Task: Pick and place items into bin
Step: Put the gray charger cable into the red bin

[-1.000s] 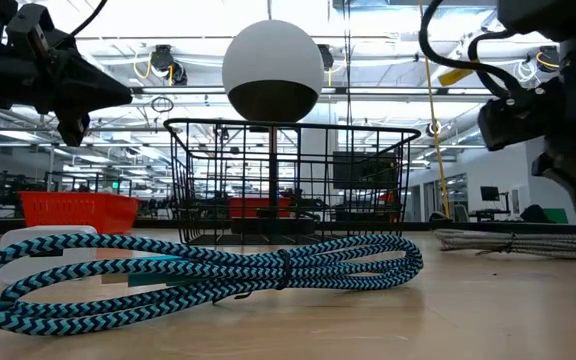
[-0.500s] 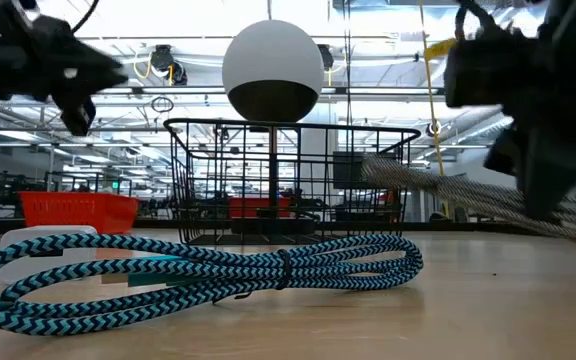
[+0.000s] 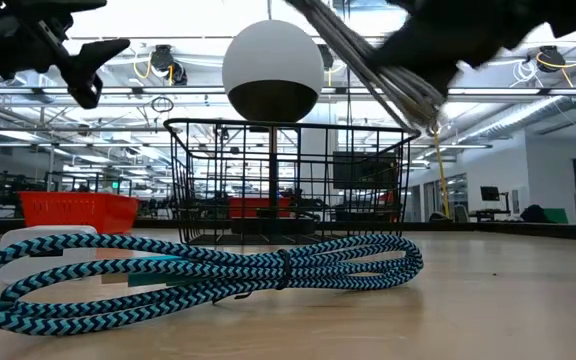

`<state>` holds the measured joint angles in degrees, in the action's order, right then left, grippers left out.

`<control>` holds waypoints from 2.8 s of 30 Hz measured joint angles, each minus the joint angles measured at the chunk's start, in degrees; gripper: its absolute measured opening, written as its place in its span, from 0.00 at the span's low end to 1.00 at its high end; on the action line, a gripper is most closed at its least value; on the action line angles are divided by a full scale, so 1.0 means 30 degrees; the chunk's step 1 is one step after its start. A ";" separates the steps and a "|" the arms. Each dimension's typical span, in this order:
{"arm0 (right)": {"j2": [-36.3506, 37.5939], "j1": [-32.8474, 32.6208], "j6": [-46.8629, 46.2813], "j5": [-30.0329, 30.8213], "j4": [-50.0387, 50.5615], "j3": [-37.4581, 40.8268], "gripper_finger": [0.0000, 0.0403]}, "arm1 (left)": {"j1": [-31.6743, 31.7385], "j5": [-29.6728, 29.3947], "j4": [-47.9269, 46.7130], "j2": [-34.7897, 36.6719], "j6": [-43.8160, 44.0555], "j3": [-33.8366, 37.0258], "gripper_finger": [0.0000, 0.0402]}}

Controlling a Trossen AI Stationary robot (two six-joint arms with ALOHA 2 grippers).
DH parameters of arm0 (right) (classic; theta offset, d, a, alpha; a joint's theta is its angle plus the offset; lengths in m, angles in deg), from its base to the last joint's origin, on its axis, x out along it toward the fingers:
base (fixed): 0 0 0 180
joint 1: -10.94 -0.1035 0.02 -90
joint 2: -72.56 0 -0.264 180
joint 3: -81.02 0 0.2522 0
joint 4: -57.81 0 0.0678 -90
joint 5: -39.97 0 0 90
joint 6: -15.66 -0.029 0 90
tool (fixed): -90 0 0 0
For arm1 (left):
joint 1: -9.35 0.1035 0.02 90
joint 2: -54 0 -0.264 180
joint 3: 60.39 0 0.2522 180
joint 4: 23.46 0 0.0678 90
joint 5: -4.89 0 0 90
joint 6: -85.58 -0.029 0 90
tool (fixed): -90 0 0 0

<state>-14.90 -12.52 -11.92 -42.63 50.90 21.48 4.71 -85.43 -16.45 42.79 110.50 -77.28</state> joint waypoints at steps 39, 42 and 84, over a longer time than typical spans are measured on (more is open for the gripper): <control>-0.5845 0.6347 0.4473 -0.4247 -0.3397 -0.8263 0.04 | -0.0840 -0.1944 0.9035 -0.4784 -0.5571 -0.0007 0.62; -0.6886 0.6775 0.4491 -0.5029 -0.3299 -0.9367 0.04 | -0.0840 -0.1922 0.9026 -0.4784 -0.5557 -0.0007 0.62; -0.8116 0.7821 0.4563 -0.4860 -0.2489 -1.1490 0.05 | -0.0858 -0.3911 0.8948 -1.2842 -0.4406 -0.3315 0.39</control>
<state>-39.25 10.94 1.77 -57.21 43.43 -12.99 2.13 -97.16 10.40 4.26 97.29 -87.23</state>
